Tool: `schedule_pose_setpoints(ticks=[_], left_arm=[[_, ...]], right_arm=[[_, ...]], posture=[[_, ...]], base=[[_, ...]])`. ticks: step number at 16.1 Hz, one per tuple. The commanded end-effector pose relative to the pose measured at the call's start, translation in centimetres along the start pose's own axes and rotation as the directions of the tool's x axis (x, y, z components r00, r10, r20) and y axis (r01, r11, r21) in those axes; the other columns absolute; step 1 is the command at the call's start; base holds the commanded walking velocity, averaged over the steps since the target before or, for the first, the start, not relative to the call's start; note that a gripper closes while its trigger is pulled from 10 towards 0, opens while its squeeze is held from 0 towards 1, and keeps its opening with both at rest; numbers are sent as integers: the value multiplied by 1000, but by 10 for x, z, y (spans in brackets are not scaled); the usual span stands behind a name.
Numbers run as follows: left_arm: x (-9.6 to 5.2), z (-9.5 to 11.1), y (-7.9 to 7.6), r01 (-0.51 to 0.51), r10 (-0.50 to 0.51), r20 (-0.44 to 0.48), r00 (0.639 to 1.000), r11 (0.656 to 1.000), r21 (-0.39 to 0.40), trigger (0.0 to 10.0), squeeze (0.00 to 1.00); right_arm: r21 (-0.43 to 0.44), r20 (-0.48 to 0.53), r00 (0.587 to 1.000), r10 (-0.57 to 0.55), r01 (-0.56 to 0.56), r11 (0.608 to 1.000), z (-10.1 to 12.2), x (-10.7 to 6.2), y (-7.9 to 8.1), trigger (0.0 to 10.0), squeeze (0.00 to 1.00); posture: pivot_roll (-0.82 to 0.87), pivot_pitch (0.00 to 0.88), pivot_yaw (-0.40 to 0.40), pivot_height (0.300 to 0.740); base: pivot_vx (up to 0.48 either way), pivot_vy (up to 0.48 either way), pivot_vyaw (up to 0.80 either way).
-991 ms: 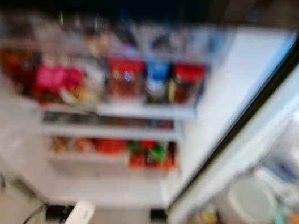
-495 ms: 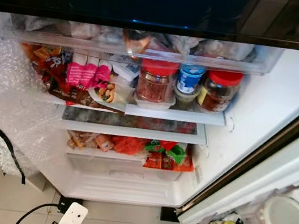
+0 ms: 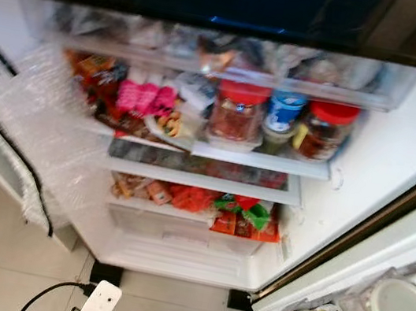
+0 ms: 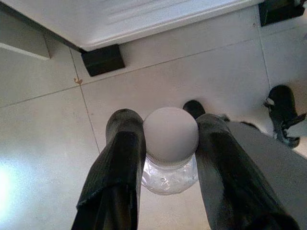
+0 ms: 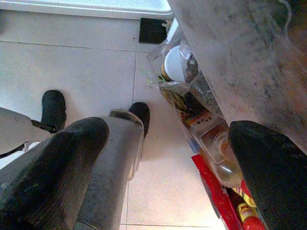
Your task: Restocking fridge
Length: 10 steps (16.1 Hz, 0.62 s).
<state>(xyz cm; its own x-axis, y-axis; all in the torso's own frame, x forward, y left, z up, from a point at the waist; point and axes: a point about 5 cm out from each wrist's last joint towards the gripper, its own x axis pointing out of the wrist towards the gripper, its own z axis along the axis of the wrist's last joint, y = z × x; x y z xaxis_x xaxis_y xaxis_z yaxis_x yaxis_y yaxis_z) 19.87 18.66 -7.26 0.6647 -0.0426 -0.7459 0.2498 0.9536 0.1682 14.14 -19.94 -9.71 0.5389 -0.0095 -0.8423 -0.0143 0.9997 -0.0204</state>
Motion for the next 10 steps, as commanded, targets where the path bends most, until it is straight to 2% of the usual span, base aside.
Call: schedule_pose_setpoints(ticks=[1,6,7,10], left_arm=[[-1,-5,-3,4,-4,-18,1000,1000,-4,10000,0],[1,4,2,-15,14,23,1000,1000,10,10000,0],[1,10,4,-24,23,53,998,1000,8,10000,0],[-1,33,15,-95,99,229,968,995,-30,10000,0]], right_arm=[[-8,-69,998,-1,1,1000,-18,-4,0,10000,0],[-5,-54,999,-3,3,1000,-18,-4,1,10000,0],[4,-51,999,-13,13,1000,-18,-4,1,10000,0],[15,-52,999,-4,5,1000,-19,-4,3,10000,0]], posture=[[-14,171,-15,740],[-14,172,-8,740],[-13,172,-5,740],[-22,173,2,740]], base=[[0,0,0],[0,0,0],[0,0,0],[0,0,0]])
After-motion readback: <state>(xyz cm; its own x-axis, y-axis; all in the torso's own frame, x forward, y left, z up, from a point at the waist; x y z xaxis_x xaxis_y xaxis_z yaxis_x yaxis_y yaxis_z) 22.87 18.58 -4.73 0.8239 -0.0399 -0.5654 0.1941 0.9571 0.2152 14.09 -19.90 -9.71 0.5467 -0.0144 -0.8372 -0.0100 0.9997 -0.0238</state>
